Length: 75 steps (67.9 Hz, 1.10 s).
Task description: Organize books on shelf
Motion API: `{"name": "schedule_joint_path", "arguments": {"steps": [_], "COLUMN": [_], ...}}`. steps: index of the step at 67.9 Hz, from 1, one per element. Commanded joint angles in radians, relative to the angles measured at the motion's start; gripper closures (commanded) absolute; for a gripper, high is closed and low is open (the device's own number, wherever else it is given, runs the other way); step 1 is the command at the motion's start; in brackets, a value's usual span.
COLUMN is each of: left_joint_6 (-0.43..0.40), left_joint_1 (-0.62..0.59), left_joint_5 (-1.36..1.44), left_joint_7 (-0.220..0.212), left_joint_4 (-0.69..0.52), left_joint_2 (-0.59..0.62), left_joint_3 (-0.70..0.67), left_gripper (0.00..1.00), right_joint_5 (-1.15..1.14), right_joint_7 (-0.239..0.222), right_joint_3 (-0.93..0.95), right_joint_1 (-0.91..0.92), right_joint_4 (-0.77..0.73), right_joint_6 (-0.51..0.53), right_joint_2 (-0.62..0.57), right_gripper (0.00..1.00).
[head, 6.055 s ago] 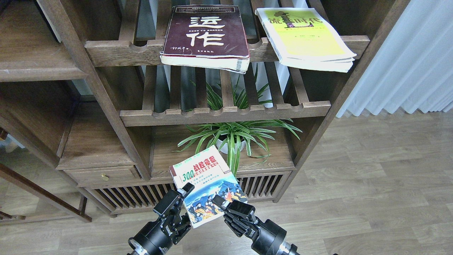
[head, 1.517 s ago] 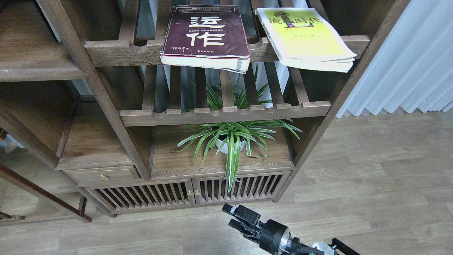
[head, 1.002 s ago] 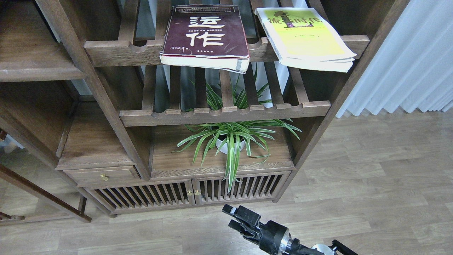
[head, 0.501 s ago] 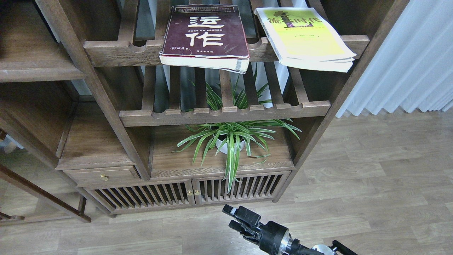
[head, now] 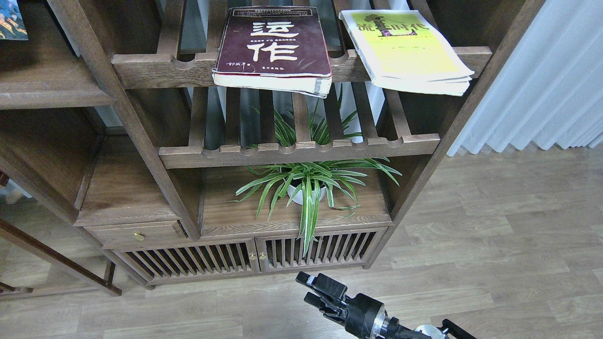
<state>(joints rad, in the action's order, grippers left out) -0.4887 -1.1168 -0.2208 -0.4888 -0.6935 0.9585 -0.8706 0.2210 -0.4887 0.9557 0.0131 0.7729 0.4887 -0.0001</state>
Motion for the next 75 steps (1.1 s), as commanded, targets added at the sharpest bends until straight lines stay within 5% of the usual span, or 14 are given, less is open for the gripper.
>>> {"name": "schedule_joint_path", "arguments": {"steps": [1,40,55,75], "left_joint_6": [0.000,0.000,0.000,0.000], "left_joint_1": [-0.018,-0.086,-0.083,-0.084], "left_joint_5": [0.000,0.040,0.043,0.040], "left_joint_7": [0.000,0.000,0.000,0.000], "left_joint_4": [0.052,0.120,0.120,0.095], "left_joint_2": [-0.029,-0.158,-0.158,-0.146], "left_joint_3": [0.001,0.048,0.056,0.067], "left_gripper": [0.99,0.92,0.41,0.13], "right_joint_5": [0.000,0.000,0.000,0.000], "right_joint_7": [0.000,0.000,0.000,0.000], "right_joint_3": [0.000,0.002,0.002,0.000], "right_joint_1": [-0.001,-0.012,-0.015,-0.015], "right_joint_4": [0.000,0.009,0.008,0.006], "right_joint_6": [0.000,0.000,0.000,0.000], "right_joint_2": [0.000,0.000,0.000,0.000], "right_gripper": [0.00,0.00,0.00,0.00]}}
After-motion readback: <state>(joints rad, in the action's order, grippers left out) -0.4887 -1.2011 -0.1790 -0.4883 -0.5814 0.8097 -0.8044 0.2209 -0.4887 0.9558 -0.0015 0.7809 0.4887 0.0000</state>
